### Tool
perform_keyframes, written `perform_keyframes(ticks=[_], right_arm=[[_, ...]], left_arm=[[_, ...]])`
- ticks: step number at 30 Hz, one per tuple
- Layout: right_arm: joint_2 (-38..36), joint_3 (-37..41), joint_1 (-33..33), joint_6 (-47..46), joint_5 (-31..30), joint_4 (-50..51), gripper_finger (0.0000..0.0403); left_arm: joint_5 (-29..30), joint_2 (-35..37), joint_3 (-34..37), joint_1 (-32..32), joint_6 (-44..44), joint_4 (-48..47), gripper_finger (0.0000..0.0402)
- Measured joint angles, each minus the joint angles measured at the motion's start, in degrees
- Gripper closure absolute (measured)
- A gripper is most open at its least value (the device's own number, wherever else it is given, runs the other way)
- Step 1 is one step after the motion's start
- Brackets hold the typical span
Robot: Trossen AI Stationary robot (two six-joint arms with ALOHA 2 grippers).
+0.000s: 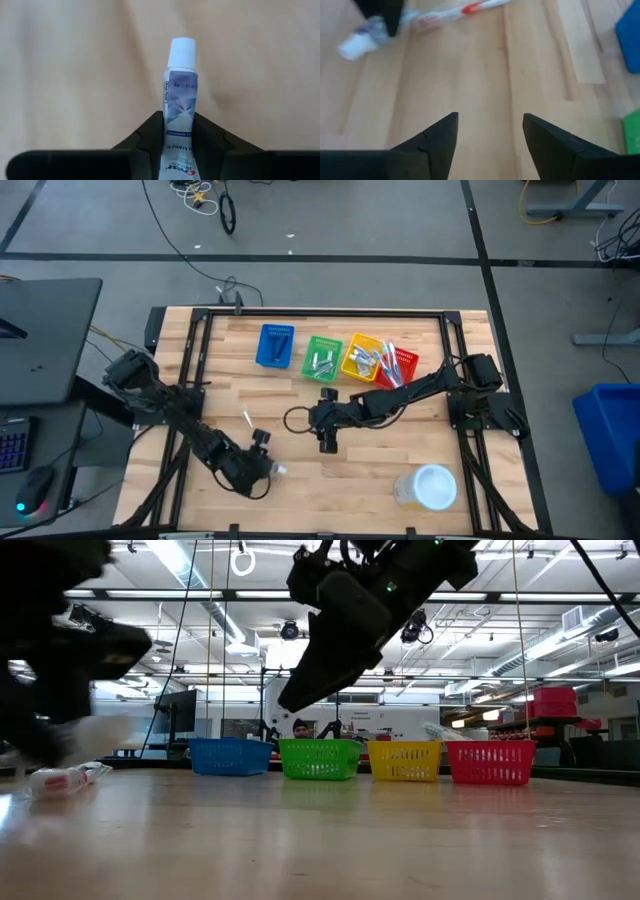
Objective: Pick & Place Travel size toiletries
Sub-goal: Put the white toothpaste into the yellow bin
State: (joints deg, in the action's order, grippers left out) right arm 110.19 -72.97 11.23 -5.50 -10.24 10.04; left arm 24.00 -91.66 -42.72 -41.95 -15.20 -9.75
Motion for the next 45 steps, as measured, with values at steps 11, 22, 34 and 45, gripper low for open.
perform_keyframes(ticks=[11,22,34,45], right_arm=[[0.00,0.00,3.32,5.45,-0.02,-3.96,0.0139],[0.00,0.00,0.99,5.56,-2.40,-4.35,0.0137],[-0.04,-0.02,-2.23,6.41,-8.74,0.76,0.0180],[-0.04,-0.02,-3.50,7.93,-5.71,3.91,0.0236]], left_arm=[[-0.31,0.13,-3.37,13.15,4.97,0.29,0.0308],[3.37,0.15,-3.37,24.87,5.33,7.23,0.0308],[3.35,0.18,-3.39,28.47,8.48,11.14,0.0308],[3.19,0.20,-3.39,29.06,8.64,10.98,0.0308]])
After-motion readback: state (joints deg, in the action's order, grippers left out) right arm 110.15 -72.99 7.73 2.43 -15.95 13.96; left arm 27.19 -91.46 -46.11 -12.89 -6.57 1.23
